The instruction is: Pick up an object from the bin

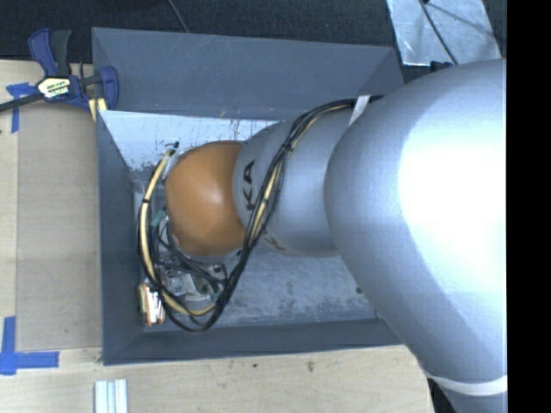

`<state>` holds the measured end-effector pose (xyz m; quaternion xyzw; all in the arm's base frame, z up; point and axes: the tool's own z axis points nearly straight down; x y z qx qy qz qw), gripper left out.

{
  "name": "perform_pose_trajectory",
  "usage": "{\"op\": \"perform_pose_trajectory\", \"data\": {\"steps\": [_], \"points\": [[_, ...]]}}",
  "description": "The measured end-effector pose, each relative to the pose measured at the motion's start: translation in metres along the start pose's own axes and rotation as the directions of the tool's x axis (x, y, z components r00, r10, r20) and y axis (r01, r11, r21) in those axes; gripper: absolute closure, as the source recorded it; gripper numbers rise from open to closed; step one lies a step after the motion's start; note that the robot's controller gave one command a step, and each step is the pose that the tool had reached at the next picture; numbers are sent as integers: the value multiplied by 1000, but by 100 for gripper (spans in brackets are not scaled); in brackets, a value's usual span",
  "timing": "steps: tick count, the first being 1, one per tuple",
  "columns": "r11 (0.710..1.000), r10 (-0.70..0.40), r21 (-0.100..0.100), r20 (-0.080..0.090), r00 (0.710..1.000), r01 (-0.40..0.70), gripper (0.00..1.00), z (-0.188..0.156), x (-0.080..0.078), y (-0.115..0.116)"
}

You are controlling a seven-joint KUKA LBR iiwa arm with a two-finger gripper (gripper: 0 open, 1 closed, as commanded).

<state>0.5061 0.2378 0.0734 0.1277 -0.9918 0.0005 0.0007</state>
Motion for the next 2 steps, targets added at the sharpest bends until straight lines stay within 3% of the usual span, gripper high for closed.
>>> {"op": "perform_pose_trajectory", "data": {"steps": [1,2], "points": [[1000,1,0,-6,1000,-1,100,-14,2,0],[1000,1,0,0,1000,-1,100,-35,0,0]]}}
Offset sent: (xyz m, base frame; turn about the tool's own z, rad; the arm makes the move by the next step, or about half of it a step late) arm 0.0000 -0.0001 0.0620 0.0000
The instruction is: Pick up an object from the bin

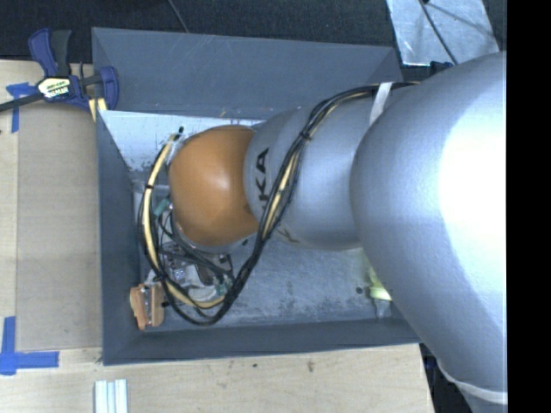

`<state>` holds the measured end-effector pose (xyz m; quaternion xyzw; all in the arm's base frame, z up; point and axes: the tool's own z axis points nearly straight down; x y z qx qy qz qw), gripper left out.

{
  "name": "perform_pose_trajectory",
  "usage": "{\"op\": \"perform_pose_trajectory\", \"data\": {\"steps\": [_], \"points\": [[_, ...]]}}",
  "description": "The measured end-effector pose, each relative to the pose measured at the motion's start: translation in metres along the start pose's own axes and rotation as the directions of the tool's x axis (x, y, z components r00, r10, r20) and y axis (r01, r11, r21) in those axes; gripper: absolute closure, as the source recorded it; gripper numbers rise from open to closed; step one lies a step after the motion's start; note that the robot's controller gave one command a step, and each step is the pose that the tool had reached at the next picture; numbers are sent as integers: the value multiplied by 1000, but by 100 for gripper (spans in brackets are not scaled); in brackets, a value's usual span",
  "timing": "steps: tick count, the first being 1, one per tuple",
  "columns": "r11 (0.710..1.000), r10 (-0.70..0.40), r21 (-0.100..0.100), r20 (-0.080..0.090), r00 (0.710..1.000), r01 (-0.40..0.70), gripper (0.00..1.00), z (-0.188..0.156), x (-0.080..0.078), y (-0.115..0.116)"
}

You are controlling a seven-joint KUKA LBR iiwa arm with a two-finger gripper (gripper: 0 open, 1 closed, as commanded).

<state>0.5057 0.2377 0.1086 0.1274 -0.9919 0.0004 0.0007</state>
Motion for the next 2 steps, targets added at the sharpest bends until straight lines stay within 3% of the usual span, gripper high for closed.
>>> {"op": "perform_pose_trajectory", "data": {"steps": [2], "points": [[1000,0,-1,7,1000,0,100,-23,-2,0]]}}
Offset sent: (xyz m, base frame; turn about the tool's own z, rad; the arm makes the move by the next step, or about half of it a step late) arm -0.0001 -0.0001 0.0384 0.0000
